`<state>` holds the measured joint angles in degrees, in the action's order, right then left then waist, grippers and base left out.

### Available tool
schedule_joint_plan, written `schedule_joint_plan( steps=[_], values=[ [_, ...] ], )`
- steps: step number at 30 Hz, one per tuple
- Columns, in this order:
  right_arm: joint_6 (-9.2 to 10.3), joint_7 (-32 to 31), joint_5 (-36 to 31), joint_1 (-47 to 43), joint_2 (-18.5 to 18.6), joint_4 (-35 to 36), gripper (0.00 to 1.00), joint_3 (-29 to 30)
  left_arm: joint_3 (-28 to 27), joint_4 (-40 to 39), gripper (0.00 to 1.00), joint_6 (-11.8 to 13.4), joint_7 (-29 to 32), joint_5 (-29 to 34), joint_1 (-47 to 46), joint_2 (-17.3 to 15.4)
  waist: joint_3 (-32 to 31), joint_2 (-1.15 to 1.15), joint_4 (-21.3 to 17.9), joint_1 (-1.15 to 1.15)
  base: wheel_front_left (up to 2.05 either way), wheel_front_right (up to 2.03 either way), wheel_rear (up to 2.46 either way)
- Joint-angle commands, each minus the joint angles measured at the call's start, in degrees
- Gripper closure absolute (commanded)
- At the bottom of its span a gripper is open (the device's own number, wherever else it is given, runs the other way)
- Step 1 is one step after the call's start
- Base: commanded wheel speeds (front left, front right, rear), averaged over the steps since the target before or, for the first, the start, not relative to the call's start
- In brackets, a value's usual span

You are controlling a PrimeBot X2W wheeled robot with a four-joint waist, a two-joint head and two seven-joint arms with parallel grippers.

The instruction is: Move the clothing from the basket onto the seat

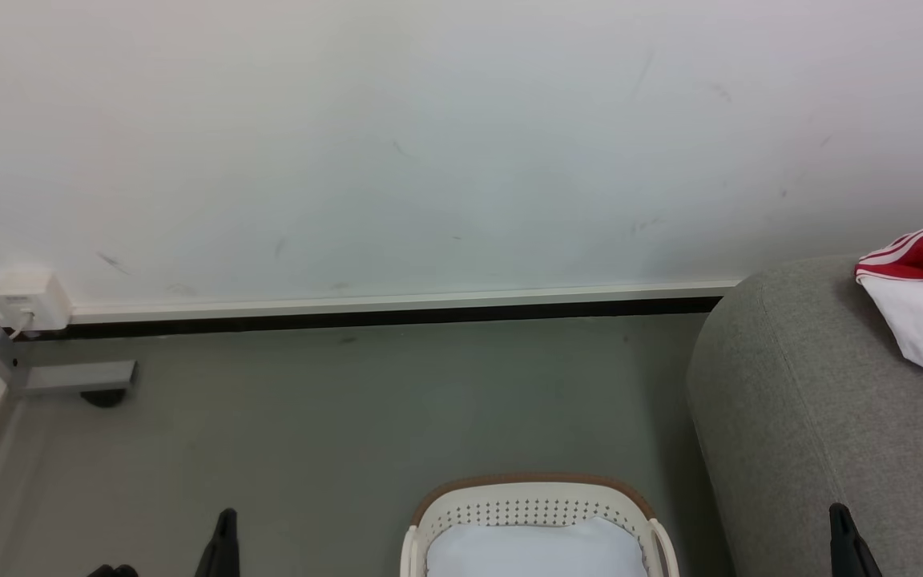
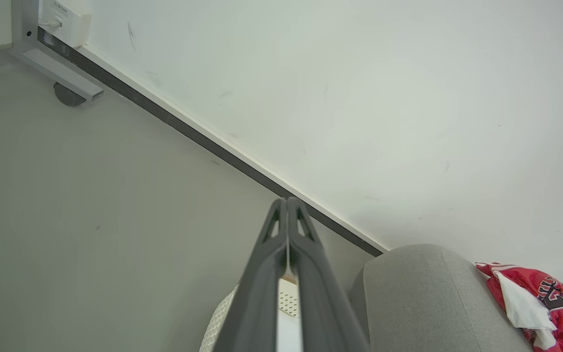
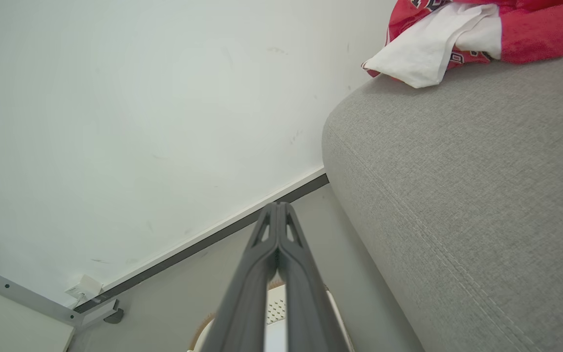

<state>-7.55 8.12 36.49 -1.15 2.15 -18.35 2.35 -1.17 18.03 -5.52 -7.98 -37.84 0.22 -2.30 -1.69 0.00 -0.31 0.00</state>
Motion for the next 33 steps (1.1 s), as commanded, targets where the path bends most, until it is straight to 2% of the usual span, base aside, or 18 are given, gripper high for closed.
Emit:
schedule_joint_plan(
  steps=[1, 33],
  values=[
    [0.03, -0.5, 2.5, 1.8, 0.5, 1.1, 1.00, 0.4, -0.4, -1.0, 1.00, -0.2, 0.5, -2.5, -1.5, -0.4, 0.0, 0.00, 0.0, 0.00, 0.00, 0.00, 0.00],
    [0.06, -6.7, 25.5, 4.6, 0.7, 2.5, 1.00, 2.1, -2.6, -2.2, 1.00, -1.1, 6.6, -24.9, -4.0, -0.5, 0.6, 0.00, 0.1, 0.00, 0.00, 0.00, 0.00]
  ],
)
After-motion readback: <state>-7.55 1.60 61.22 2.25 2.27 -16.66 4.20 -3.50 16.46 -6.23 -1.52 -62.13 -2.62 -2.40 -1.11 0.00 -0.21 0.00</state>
